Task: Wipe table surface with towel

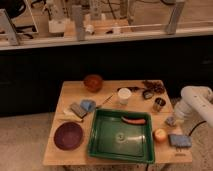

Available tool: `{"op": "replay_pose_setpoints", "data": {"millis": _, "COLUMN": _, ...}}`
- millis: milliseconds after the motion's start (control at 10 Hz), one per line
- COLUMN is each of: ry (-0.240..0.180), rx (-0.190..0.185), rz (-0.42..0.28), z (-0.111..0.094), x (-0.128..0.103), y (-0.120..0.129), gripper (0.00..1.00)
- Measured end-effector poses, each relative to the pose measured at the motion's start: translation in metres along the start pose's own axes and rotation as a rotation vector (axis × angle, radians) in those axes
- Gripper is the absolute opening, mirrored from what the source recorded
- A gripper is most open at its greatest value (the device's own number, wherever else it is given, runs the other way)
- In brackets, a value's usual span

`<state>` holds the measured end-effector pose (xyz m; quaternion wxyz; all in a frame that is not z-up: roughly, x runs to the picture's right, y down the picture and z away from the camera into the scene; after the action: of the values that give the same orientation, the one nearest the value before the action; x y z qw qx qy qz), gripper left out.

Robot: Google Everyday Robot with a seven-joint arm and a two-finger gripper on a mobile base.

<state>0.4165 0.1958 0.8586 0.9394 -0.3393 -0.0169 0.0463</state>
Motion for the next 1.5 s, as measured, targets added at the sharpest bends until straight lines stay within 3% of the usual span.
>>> {"op": "replay_pose_setpoints", "data": {"millis": 500, "ry": -0.043, "rx": 0.032, "rz": -0.034, "z": -0.006, "x": -0.053, "y": -0.009, "gripper": 0.0}}
{"op": "replay_pose_setpoints", "data": {"millis": 800, "ry": -0.082, "rx": 0.036, "rz": -0.093, "z": -0.017, "x": -0.076, "y": 0.017, "gripper": 0.0}}
{"op": "replay_pose_setpoints", "data": {"millis": 1200, "ry": -0.065, "rx": 0.003, "rz": -0.139, "z": -0.012, "x": -0.053, "y": 0.057, "gripper": 0.0}}
{"op": "replay_pose_setpoints", "data": {"millis": 1500, "ry": -0.024, "rx": -0.027, "rz": -0.097, "z": 0.006, "x": -0.022, "y": 0.054, "gripper": 0.0}}
